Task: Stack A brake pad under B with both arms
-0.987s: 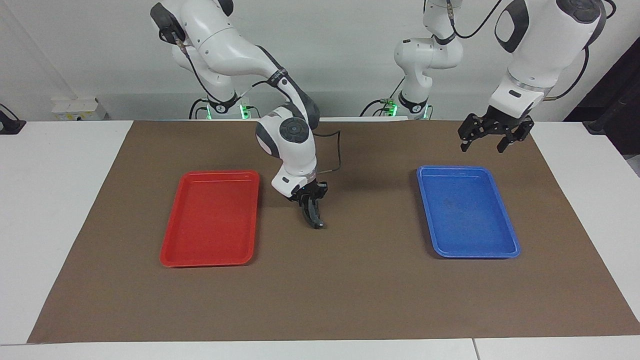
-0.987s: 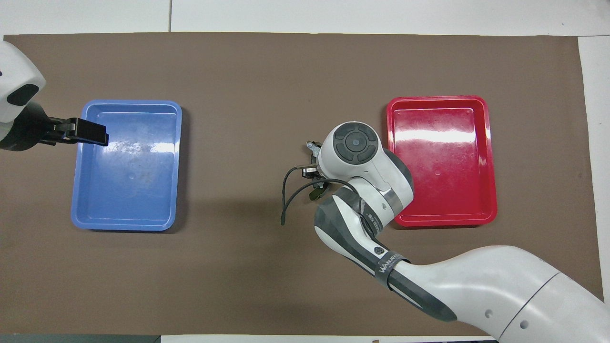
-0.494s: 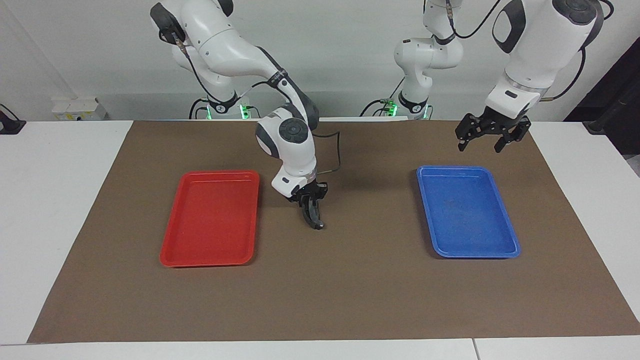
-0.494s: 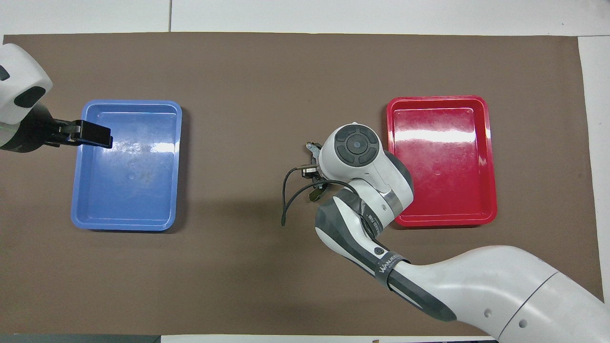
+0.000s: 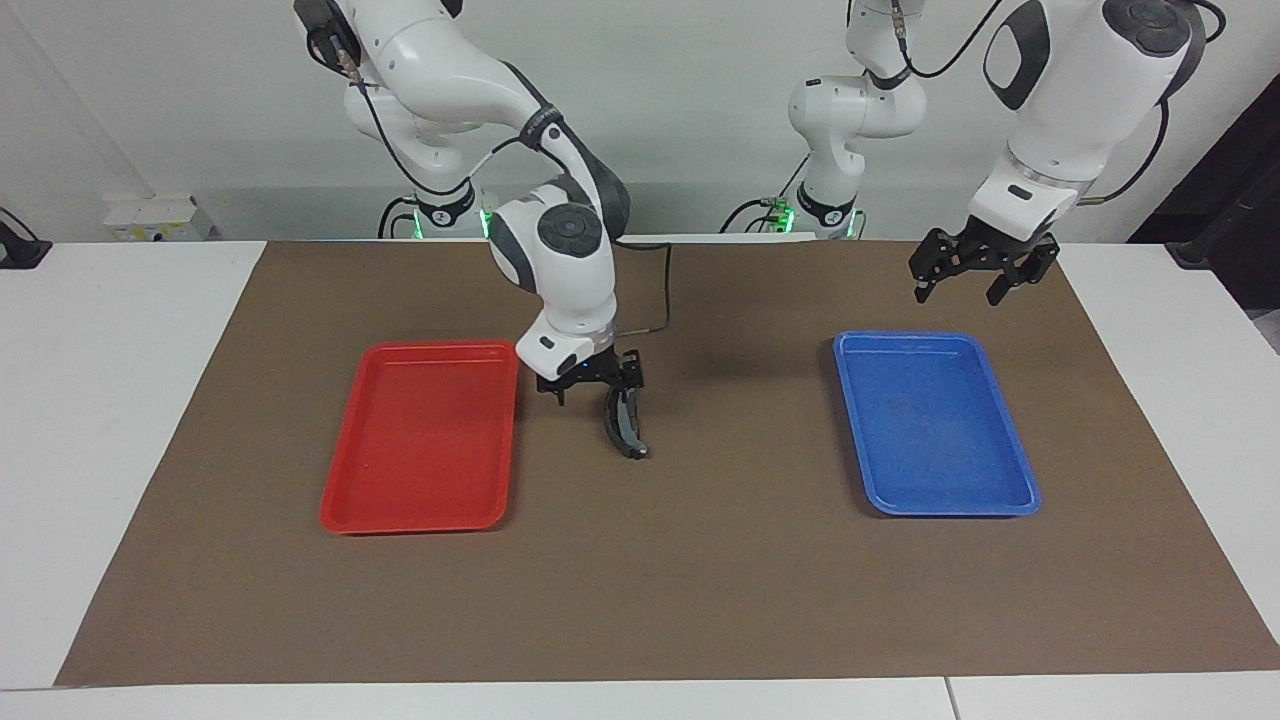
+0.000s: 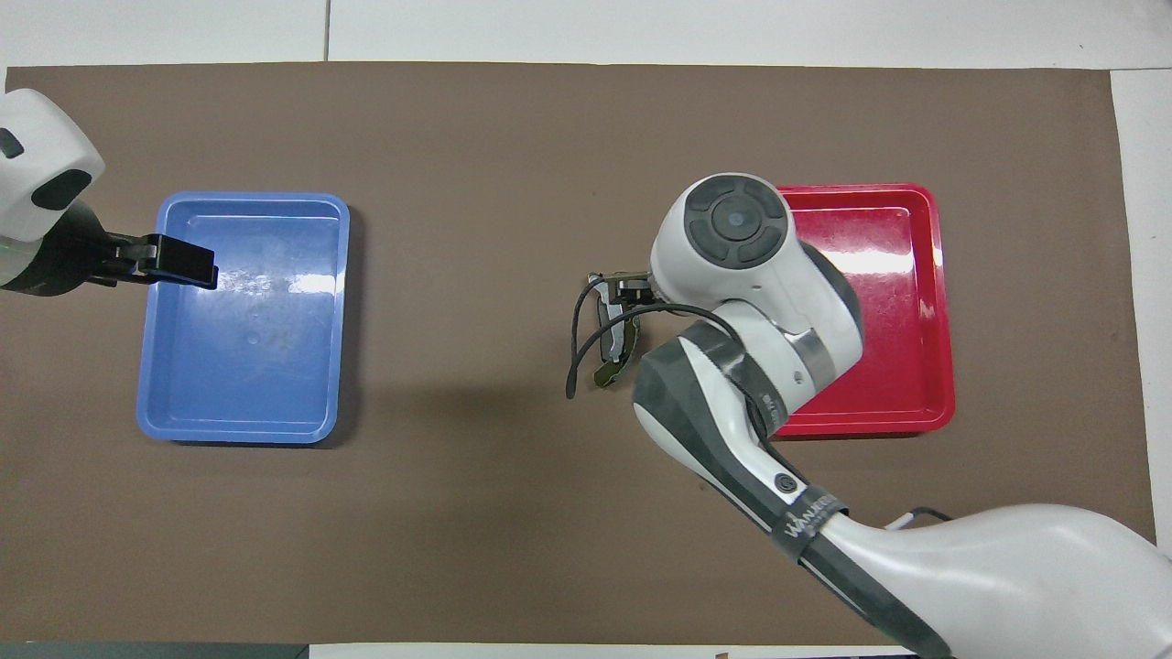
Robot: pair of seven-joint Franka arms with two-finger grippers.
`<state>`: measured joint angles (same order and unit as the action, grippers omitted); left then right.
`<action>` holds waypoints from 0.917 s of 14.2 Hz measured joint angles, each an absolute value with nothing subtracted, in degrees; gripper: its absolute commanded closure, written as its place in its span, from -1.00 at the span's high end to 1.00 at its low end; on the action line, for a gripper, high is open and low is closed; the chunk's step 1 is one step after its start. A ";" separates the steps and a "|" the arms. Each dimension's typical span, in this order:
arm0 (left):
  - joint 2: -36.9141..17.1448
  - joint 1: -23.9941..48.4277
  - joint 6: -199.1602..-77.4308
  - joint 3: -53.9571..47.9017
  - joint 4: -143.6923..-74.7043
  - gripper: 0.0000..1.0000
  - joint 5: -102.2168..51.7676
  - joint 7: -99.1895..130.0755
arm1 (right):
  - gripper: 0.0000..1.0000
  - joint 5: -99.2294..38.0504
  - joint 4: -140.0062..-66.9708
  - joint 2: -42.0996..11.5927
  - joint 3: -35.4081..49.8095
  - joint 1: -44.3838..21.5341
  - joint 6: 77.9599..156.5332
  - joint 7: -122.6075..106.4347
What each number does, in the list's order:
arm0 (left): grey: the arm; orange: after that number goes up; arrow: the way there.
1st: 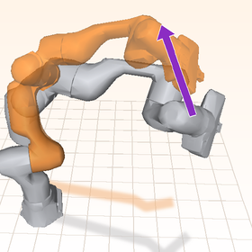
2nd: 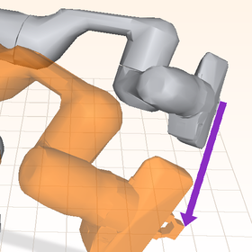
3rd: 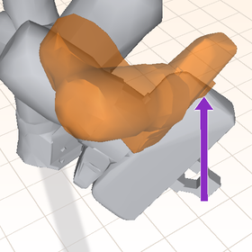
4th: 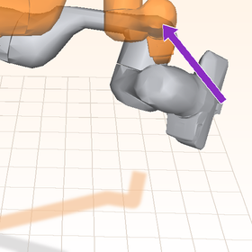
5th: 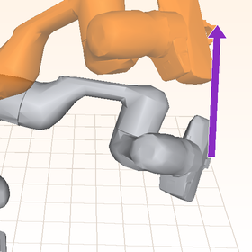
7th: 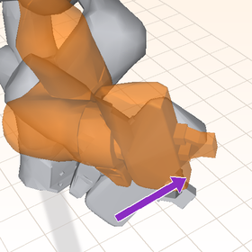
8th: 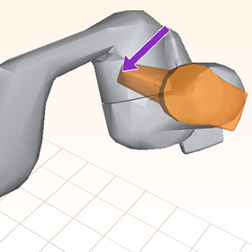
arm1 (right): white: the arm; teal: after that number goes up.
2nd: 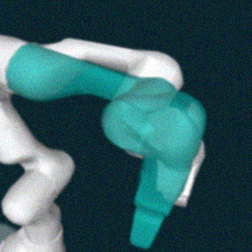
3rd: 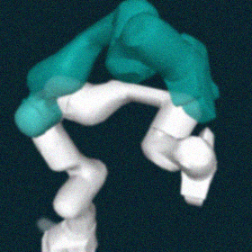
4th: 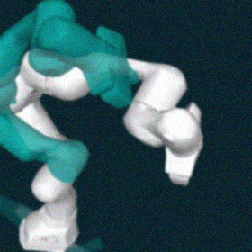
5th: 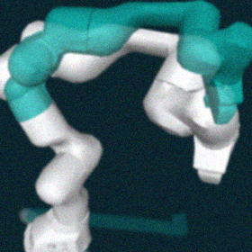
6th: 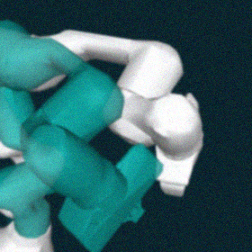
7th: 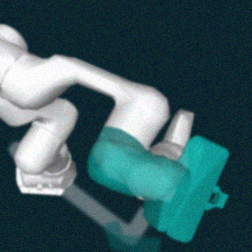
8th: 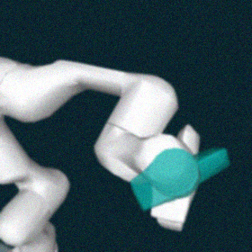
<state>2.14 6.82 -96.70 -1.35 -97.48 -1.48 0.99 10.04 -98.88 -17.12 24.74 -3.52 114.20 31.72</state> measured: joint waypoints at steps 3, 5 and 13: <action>2.14 6.79 -96.70 -1.36 -97.48 1.00 -1.48 0.98 | 1.00 3.20 -98.13 -9.05 16.25 -2.37 103.59 18.61; 2.14 6.76 -96.68 -1.36 -97.48 1.00 -1.48 0.98 | 1.00 1.97 -98.06 -4.64 10.51 -1.25 98.16 10.57; 2.14 6.75 -96.43 -1.53 -97.48 1.00 -1.48 0.94 | 1.00 1.56 -97.55 6.04 -1.34 0.19 84.15 -0.29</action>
<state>2.14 6.75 -96.43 -1.53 -97.48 -1.48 0.94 1.56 -97.55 6.04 -1.34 0.19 84.15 -0.29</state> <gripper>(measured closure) 0.000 0.000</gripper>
